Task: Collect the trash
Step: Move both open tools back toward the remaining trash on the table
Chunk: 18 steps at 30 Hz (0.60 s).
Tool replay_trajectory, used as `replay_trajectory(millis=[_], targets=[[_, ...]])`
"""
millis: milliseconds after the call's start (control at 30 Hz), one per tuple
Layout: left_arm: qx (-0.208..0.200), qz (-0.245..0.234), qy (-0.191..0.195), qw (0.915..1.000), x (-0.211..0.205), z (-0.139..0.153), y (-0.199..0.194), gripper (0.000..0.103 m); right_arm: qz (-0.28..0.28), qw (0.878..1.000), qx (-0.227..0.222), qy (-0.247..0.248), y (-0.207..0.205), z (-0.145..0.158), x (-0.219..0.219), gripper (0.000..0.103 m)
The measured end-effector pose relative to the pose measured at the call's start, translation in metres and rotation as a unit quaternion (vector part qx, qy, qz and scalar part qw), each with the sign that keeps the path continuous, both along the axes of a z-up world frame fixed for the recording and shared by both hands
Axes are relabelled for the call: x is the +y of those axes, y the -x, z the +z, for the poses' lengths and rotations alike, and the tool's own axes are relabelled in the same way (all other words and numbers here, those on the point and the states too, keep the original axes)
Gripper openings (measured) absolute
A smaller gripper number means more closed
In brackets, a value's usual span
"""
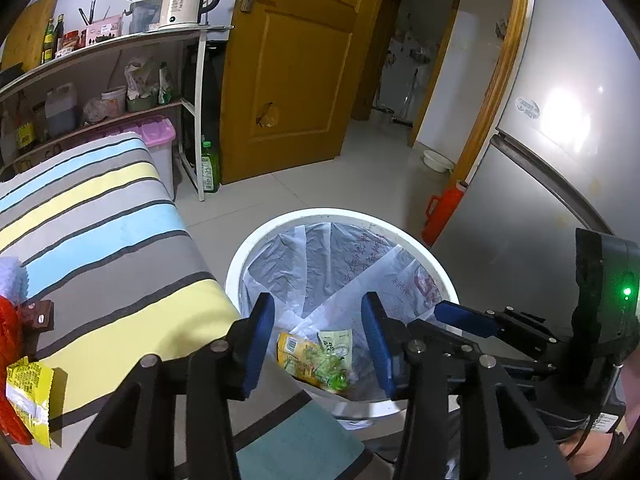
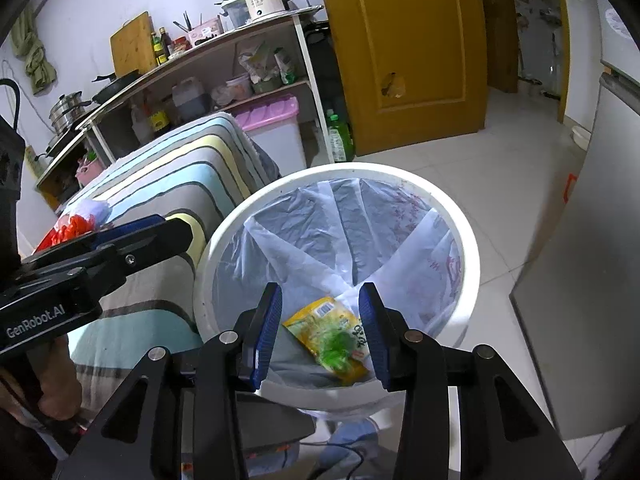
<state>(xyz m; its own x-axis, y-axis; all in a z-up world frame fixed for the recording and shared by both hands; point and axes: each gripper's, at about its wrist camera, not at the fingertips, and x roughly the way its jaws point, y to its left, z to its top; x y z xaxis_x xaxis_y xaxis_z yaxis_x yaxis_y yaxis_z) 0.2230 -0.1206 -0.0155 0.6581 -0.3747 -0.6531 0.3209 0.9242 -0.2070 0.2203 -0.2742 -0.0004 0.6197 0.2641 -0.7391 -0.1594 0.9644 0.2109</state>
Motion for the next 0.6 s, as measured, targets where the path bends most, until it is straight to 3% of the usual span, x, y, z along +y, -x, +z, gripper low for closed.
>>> replay_trajectory(millis=[600], targets=[[-0.046,0.045,0.026,0.9976,0.045,0.027,0.058,0.051,0.034,0.997,-0.07,-0.016,0.042,0.046,0.025,0.041]])
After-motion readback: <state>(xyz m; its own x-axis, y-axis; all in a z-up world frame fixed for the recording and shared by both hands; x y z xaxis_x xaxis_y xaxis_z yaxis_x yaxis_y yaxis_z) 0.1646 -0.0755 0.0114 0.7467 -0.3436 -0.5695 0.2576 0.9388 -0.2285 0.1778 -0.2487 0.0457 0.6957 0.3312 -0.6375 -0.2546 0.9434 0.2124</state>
